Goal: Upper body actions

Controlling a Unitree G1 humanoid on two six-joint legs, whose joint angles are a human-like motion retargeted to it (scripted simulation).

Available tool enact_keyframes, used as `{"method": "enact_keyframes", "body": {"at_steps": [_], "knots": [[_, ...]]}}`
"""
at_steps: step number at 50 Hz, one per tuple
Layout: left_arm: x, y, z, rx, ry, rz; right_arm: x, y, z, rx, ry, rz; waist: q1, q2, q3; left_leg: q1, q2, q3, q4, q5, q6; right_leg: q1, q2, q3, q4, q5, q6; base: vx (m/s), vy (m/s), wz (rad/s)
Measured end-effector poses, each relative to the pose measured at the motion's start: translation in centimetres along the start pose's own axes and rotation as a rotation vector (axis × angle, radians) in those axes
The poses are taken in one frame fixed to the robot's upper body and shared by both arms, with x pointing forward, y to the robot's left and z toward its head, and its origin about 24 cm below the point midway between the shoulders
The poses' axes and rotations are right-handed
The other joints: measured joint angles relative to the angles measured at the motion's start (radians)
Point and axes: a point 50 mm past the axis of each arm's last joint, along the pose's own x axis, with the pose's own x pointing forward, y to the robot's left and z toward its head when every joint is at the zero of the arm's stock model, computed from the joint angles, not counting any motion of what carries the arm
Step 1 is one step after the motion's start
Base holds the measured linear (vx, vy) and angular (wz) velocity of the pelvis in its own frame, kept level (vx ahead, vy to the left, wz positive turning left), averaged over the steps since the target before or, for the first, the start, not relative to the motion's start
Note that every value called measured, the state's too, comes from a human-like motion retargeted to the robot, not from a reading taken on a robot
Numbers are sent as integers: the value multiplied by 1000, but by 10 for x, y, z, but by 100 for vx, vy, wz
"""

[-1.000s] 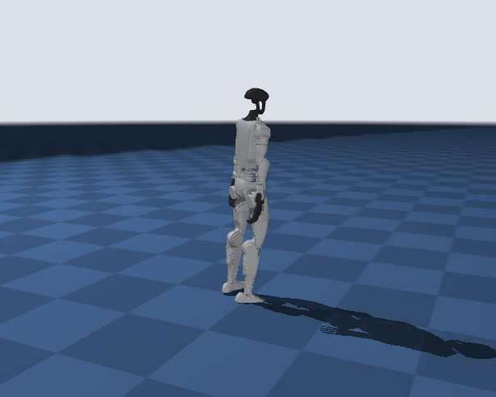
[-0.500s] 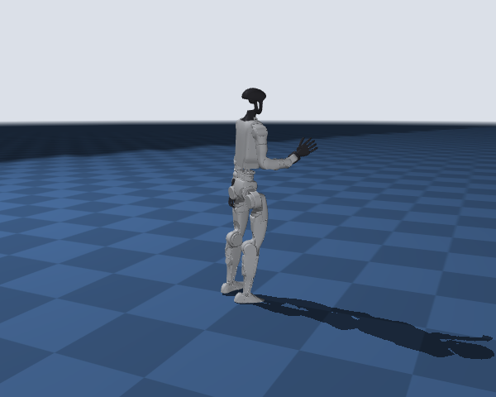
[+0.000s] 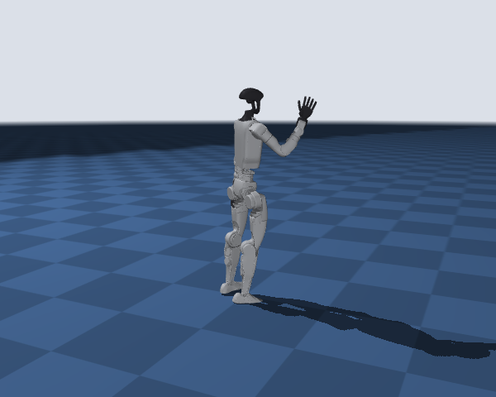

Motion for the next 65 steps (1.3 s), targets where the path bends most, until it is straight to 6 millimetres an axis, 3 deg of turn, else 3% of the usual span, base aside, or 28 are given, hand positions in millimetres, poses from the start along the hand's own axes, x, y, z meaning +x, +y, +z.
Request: {"method": "enact_keyframes", "body": {"at_steps": [2, 5, 10, 13, 17, 20, 22, 25, 30, 34, 36, 40, 43, 45, 47, 50, 55, 60, 65], "knots": [[1, -3, -2, -13, 4, -7, -22, -10, 18, 7, -96, -80, -13, 8, 5, -1, 4, 1, 1, -1, -1, -1, 4, 1, 0, -1, 0, 2, 6, -2], [1, -4, -5, -7, 14, -13, -62, -17, 34, -32, -114, -52, -24, 16, 12, -5, 10, 1, 3, -2, -2, -3, 9, 1, -1, -1, 0, 0, 2, -1], [1, 0, -13, 26, 46, -2, -143, -13, 28, -194, 73, 198, -30, 19, 5, -27, 14, -9, 9, 1, -8, -8, 8, -7, -8, -1, 2, 2, -2, 6], [1, 2, -16, 29, 62, -3, -194, -4, 4, -428, 243, 569, -44, 17, 4, -35, 13, -22, 11, 4, -9, -7, 4, -20, -10, -2, 4, 3, -6, 20], [1, 0, -17, 41, 54, -15, -265, 1, -47, -650, 597, 1311, -52, 24, 23, -21, 16, -13, 7, 7, -6, -3, 9, -11, -6, 2, 3, 0, -7, -13], [1, -1, -9, 65, 24, -26, -292, -4, -71, -710, 880, 1574, -55, 26, 41, -13, 18, 8, 6, 5, -4, -8, 13, 10, -5, 9, 0, -7, -7, -33], [1, -1, -5, 69, 8, -21, -285, 3, -71, -688, 846, 1518, -58, 25, 44, -15, 17, 10, 6, 5, -5, -10, 11, 13, -6, 11, 1, -4, -3, -7], [1, -2, -2, 55, -6, -13, -254, 11, -63, -649, 687, 1203, -63, 23, 37, -26, 14, -2, 9, 8, -6, -11, 6, 0, -9, 9, 2, 3, -3, 17], [1, -4, -3, 48, 0, -27, -182, 20, -21, -376, 312, 503, -58, 22, 18, -37, 8, -21, 9, 12, -4, -7, 1, -19, -11, 5, 5, 3, -2, 15], [1, -2, -4, 66, -4, -12, -132, 28, 10, -108, 80, 155, -54, 17, 10, -26, 5, -18, 7, 10, -2, -4, 1, -16, -9, 5, 4, 0, 0, 0], [1, -1, -7, 67, 6, -7, -111, 41, 11, -102, 55, 195, -46, 15, 4, -16, 5, -7, 3, 7, -1, -7, 2, -5, -4, 7, 3, 2, -3, -27], [1, 0, -13, 56, 31, -5, -82, 78, -9, -238, 127, 509, -17, 10, 0, 12, 10, 31, -8, 1, -1, -19, 7, 33, 7, 16, -1, -1, -4, -50], [1, 2, -13, 49, 34, 1, -78, 104, -29, -372, 196, 717, 5, 5, 11, 30, 18, 61, -13, -4, -2, -25, 14, 63, 14, 22, -3, -5, -4, -51], [1, 3, -13, 49, 36, 6, -80, 111, -37, -429, 232, 786, 11, 1, 16, 37, 22, 72, -16, -5, -3, -27, 18, 74, 16, 24, -2, -2, -4, -27], [0, 4, -13, 49, 37, 8, -76, 109, -33, -428, 204, 753, 8, -2, 19, 37, 24, 73, -17, -5, -4, -27, 19, 75, 16, 24, -2, 0, 0, 0], [0, 4, -15, 38, 43, 6, -69, 91, -15, -363, 100, 490, -12, -1, 14, 28, 26, 62, -16, -4, -5, -29, 19, 65, 15, 20, 0, 8, -4, 15], [1, 3, -23, 28, 70, -1, -67, 39, 11, -258, -18, -26, -48, 12, 5, 20, 30, 64, -14, -8, -5, -34, 24, 66, 13, 17, -1, 5, -2, 3], [1, 2, -27, 48, 94, 4, -76, -17, 8, -391, 58, -307, -79, 28, -4, 16, 32, 72, -11, -14, -7, -39, 26, 74, 10, 16, 0, 0, 0, 0], [1, 1, -15, 84, 75, 13, -100, -85, -19, -719, 280, -539, -89, 36, -9, 5, 28, 59, -9, -15, -7, -40, 22, 62, 6, 13, 1, 0, 0, 0]]}}
